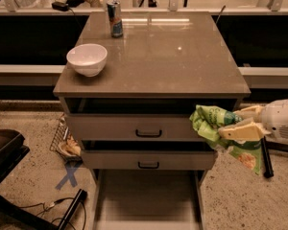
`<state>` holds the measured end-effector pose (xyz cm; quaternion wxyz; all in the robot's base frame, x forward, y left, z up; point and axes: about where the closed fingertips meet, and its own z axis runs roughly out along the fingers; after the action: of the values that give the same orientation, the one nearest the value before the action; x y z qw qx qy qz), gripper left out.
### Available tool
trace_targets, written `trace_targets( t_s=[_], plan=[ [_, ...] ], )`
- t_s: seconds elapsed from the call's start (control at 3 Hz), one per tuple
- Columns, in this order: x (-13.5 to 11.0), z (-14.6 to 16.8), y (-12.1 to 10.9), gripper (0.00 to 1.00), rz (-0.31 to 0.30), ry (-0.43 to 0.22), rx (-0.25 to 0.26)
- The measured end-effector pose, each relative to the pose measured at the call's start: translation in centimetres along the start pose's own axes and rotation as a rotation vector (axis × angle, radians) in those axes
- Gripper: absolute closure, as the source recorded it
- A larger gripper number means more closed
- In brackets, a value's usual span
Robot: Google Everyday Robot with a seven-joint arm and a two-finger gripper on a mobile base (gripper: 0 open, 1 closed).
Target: Pick green rice chip bag from bottom drawer and place on counter
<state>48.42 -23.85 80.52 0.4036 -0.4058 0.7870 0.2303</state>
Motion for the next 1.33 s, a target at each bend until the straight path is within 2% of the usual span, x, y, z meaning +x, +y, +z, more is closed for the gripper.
trace_targets(
  t_s=[0.33, 0.67, 1.0, 1.33],
  plan=[
    [-0.3, 0.0, -0.1, 1.0, 0.014, -0.017, -0.001],
    [-3.1, -1.4, -1.8, 1.0, 0.019, -0.05, 0.027],
    [-8.2, -3.7, -5.6, 1.0, 0.027, -0.072, 0.061],
    [-12.6, -2.9, -11.1, 1.0, 0.014, -0.042, 0.08]
  ],
)
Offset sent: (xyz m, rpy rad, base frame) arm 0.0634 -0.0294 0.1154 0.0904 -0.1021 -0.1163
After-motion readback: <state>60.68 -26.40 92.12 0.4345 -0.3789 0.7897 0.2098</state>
